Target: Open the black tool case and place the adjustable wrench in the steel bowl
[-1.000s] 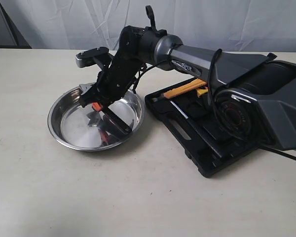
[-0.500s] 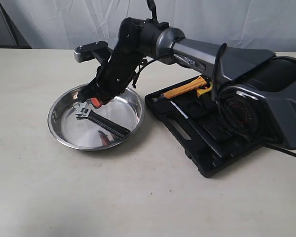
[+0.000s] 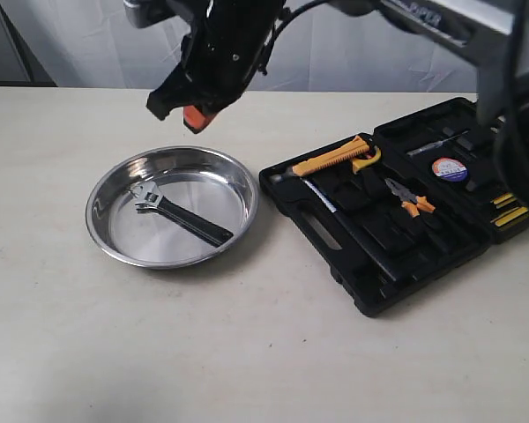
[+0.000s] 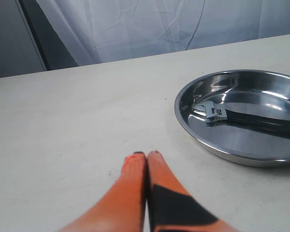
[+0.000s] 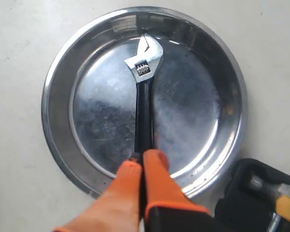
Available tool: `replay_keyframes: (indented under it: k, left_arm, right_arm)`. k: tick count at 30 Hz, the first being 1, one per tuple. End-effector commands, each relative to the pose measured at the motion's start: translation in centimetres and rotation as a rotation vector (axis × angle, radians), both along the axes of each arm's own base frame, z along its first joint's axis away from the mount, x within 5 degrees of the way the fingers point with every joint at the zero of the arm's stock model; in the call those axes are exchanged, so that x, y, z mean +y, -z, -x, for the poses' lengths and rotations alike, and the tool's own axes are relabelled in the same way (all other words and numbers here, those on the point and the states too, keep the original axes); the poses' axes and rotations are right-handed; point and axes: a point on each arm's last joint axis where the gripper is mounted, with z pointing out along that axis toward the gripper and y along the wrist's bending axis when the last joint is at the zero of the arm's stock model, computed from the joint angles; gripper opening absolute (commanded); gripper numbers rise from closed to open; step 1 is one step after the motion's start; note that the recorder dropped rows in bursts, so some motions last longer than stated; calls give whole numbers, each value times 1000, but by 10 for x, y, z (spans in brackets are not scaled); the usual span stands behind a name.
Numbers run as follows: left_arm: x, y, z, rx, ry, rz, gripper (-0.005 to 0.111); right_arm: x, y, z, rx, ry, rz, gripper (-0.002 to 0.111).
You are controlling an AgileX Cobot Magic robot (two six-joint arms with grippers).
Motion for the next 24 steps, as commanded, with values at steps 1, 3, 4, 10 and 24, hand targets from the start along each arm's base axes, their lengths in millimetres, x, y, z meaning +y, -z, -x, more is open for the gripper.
replay_keyframes:
  k: [1, 3, 4, 10, 24]
  left_arm:
    - [0, -1, 0, -16, 0, 7, 0]
    - [0, -1, 0, -16, 0, 7, 0]
    - [0, -1, 0, -16, 0, 7, 0]
    - [0, -1, 0, -16, 0, 7, 0]
    - [0, -1, 0, -16, 0, 7, 0]
  right_arm:
    - [-22, -36, 23, -37, 3, 5, -1]
    - [-32, -44, 35, -51, 14, 4, -1]
    - [-39, -50, 41, -65, 36, -2, -1]
    - [-83, -78, 83, -112, 192, 12, -1]
    - [-178, -151, 208, -168, 311, -140, -1]
